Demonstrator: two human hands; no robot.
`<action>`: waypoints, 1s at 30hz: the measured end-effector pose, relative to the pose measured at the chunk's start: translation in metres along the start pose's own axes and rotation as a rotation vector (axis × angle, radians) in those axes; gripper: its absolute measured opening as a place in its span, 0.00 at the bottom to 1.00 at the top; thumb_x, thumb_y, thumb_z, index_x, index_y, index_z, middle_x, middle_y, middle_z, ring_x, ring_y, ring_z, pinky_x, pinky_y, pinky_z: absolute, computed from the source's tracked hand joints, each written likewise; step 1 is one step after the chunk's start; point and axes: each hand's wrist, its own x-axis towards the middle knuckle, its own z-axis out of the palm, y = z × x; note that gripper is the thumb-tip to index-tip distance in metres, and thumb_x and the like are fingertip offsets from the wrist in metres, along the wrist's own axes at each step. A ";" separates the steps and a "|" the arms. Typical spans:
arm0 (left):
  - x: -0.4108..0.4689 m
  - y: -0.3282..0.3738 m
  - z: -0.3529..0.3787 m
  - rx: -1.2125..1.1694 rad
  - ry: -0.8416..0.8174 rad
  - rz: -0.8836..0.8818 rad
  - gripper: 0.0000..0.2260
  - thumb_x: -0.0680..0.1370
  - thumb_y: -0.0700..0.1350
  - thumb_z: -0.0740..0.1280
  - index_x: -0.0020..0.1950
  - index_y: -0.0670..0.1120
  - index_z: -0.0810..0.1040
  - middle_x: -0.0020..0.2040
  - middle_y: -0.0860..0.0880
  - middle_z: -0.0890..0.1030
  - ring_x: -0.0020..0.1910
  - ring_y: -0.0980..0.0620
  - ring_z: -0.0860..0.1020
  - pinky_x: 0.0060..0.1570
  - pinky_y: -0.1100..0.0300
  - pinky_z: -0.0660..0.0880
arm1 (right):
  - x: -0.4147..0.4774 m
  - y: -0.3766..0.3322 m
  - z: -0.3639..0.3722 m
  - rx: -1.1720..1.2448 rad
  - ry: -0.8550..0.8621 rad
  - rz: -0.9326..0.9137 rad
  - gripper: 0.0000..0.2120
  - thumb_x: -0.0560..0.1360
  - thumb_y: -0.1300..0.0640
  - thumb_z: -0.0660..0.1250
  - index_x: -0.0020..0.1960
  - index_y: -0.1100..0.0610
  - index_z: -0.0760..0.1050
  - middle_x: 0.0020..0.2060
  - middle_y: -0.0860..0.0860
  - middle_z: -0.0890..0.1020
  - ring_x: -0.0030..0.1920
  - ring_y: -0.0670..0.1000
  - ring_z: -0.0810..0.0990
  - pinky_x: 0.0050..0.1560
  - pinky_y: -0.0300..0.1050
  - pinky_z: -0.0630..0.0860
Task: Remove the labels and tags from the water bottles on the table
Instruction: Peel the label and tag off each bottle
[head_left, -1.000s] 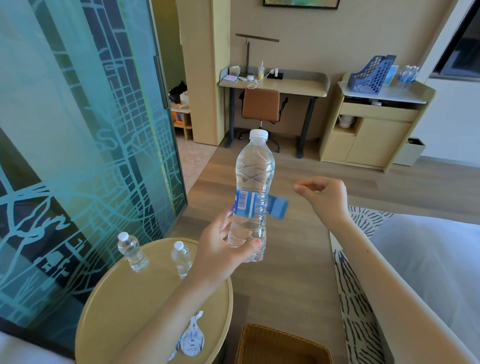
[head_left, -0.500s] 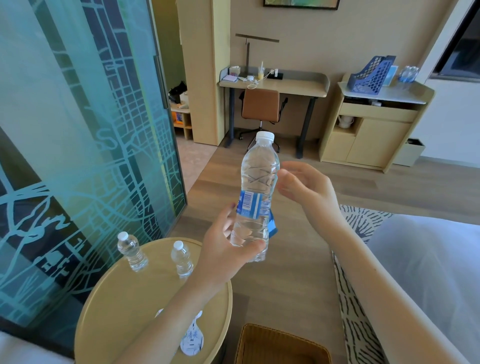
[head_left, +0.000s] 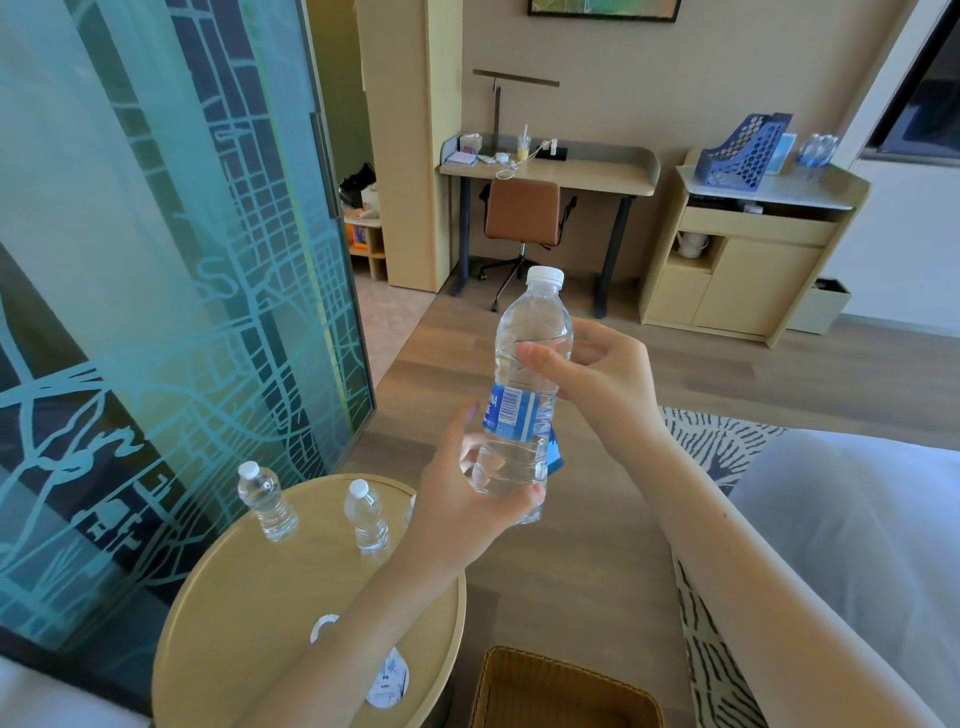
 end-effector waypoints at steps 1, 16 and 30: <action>0.000 0.000 -0.001 0.017 -0.020 0.008 0.43 0.60 0.58 0.76 0.71 0.69 0.60 0.56 0.69 0.77 0.58 0.67 0.77 0.54 0.62 0.77 | -0.001 0.000 -0.001 0.023 0.003 -0.016 0.12 0.68 0.50 0.81 0.50 0.45 0.84 0.44 0.44 0.88 0.46 0.44 0.87 0.45 0.44 0.85; 0.030 0.042 -0.035 0.140 -0.033 0.220 0.20 0.79 0.53 0.69 0.70 0.51 0.75 0.63 0.60 0.80 0.63 0.64 0.76 0.67 0.61 0.71 | -0.012 -0.005 -0.008 0.122 0.067 -0.067 0.13 0.67 0.55 0.82 0.49 0.46 0.84 0.43 0.45 0.88 0.45 0.46 0.88 0.41 0.38 0.83; 0.034 0.038 -0.017 0.122 0.115 0.293 0.09 0.74 0.46 0.76 0.52 0.56 0.82 0.46 0.63 0.84 0.48 0.63 0.81 0.50 0.71 0.74 | -0.013 0.004 -0.008 0.102 0.117 -0.048 0.17 0.66 0.54 0.83 0.53 0.49 0.84 0.44 0.43 0.88 0.46 0.44 0.87 0.42 0.36 0.82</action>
